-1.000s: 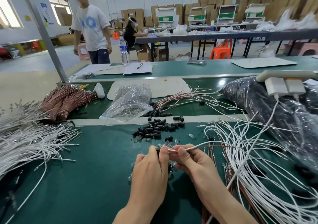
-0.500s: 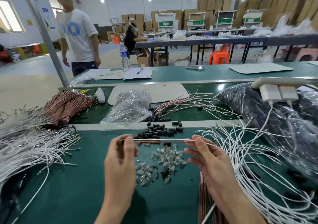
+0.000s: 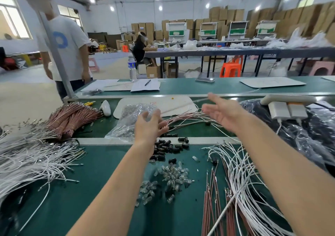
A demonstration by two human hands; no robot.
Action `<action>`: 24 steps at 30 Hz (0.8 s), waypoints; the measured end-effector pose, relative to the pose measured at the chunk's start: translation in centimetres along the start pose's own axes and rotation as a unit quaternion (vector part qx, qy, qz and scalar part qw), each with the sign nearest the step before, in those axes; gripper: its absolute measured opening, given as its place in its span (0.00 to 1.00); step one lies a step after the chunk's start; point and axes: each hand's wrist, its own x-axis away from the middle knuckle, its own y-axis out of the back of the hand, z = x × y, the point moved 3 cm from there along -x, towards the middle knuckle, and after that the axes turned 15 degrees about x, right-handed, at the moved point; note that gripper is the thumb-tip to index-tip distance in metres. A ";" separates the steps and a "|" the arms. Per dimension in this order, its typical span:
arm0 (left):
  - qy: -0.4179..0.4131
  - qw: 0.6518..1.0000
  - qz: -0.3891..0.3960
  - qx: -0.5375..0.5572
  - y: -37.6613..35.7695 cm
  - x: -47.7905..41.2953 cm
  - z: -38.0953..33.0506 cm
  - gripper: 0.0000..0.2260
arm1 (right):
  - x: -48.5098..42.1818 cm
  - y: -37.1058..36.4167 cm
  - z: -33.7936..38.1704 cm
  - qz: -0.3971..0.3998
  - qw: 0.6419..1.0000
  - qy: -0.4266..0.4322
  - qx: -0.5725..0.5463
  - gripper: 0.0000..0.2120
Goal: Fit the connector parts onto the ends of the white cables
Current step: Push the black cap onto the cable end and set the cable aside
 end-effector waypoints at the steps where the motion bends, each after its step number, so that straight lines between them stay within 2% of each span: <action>1: 0.023 0.999 -0.005 -0.047 -0.3 -0.7 0.5 0.25 | 0.0 0.1 -1.3 -0.002 0.999 -0.030 0.013 0.19; 3: 0.033 0.988 0.001 -0.153 -0.2 -0.7 1.2 0.24 | 1.0 0.4 -4.4 -0.005 0.997 -0.064 0.036 0.19; 5: 0.003 0.960 0.068 -0.272 -0.4 0.5 2.0 0.17 | 2.1 1.1 -7.1 -0.022 0.996 -0.075 0.047 0.18; 6: 0.000 0.932 0.119 -0.341 -0.7 1.6 2.5 0.12 | 2.5 1.5 -8.1 -0.036 0.995 -0.077 0.056 0.18; 7: 0.010 0.894 0.174 -0.413 -1.1 3.0 3.1 0.11 | 2.9 2.0 -8.8 -0.052 0.993 -0.076 0.067 0.18; 9: 0.039 0.792 0.263 -0.550 -1.8 6.2 4.6 0.16 | 3.4 3.0 -9.7 -0.086 0.990 -0.073 0.082 0.18; 11: 0.063 0.700 0.318 -0.637 -2.6 9.3 6.1 0.20 | 4.0 3.5 -10.0 -0.102 0.987 -0.065 0.106 0.18; 12: 0.067 0.670 0.332 -0.661 -3.0 10.6 6.7 0.21 | 4.2 3.6 -10.0 -0.104 0.986 -0.059 0.119 0.17; 14: 0.057 0.634 0.340 -0.692 -3.6 12.5 7.6 0.20 | 4.7 3.7 -9.9 -0.105 0.984 -0.047 0.134 0.15; 16: 0.047 0.623 0.337 -0.705 -4.2 13.5 8.2 0.17 | 5.1 3.4 -9.7 -0.109 0.983 -0.036 0.142 0.14; 18: 0.054 0.635 0.322 -0.700 -4.5 14.0 8.6 0.14 | 5.6 3.0 -9.5 -0.112 0.982 -0.025 0.148 0.13; 22: 0.132 0.699 0.288 -0.641 -4.3 13.8 8.7 0.16 | 6.3 2.4 -9.4 -0.113 0.982 -0.003 0.153 0.13; 24: 0.165 0.754 0.283 -0.569 -3.8 13.4 8.7 0.14 | 6.5 2.3 -9.2 -0.119 0.980 0.012 0.157 0.13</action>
